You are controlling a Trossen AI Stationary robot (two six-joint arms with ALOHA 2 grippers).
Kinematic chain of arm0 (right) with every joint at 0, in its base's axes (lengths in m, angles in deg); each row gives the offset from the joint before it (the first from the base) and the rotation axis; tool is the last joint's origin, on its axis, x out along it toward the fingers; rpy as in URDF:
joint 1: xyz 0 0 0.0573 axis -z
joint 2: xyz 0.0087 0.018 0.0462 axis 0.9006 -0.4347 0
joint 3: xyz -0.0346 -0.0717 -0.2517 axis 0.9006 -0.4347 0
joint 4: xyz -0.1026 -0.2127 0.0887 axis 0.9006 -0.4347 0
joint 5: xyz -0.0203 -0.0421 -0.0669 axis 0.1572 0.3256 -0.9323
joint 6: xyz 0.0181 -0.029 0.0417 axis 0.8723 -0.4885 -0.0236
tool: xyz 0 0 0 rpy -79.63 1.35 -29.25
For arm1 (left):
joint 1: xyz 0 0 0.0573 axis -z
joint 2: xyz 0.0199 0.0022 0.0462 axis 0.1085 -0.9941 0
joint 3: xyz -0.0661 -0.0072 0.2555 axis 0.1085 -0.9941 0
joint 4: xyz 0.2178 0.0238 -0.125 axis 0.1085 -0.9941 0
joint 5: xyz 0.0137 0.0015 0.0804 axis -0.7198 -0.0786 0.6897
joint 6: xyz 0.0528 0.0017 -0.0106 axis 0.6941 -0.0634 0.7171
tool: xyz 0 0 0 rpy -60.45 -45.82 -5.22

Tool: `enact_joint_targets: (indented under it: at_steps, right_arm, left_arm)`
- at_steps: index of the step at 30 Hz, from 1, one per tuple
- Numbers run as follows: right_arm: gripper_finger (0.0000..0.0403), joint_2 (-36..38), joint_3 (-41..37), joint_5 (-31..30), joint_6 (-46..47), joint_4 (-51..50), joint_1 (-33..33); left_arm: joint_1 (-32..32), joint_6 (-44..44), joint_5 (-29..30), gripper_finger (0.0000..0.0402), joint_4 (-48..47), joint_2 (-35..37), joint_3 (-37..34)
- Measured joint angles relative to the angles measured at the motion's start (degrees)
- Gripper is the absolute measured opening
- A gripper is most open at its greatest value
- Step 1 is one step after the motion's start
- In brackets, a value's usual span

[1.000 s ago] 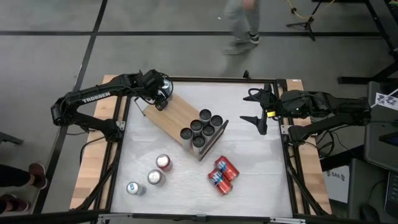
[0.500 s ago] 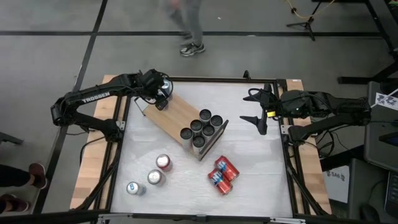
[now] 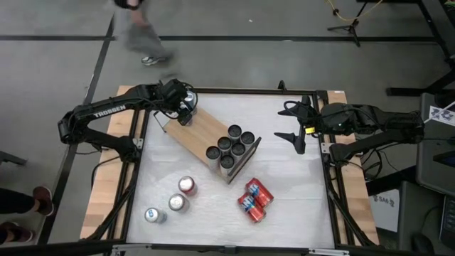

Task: Place canned beverage on shelf
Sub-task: Put the right blue soda can on the shelf aligned with the other blue soda can

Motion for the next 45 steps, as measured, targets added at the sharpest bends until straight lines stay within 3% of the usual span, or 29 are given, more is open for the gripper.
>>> enact_joint_targets:
  at_steps: [9,16,21,28,35,45]
  right_arm:
    - [0.0353,-0.01,0.0,0.0,0.0,0.01,0.01]
    - [0.0353,-0.01,0.0,0.0,0.0,0.01,0.01]
    - [0.0353,-0.01,0.0,0.0,0.0,-0.01,0.0]
    - [0.0353,0.0,0.0,0.0,0.0,-0.01,0.0]
    - [0.0353,-0.01,0.0,0.0,0.0,-0.37,0.0]
    - [0.0353,0.01,0.0,0.0,0.0,-0.34,0.01]
  left_arm:
    - [-0.02,-0.2,0.05,0.03,0.04,0.17,0.71]
    - [0.03,-0.69,-1.16,0.03,0.04,0.19,8.23]
    - [1.68,-5.56,-5.16,0.03,0.09,0.23,13.26]
    - [7.3,-16.42,-8.47,0.0295,-3.62,0.22,13.92]
    - [15.02,-27.38,-4.09,0.0245,-10.27,0.04,12.87]
    - [19.87,-38.18,-1.46,0.0159,-6.4,-0.09,-0.53]
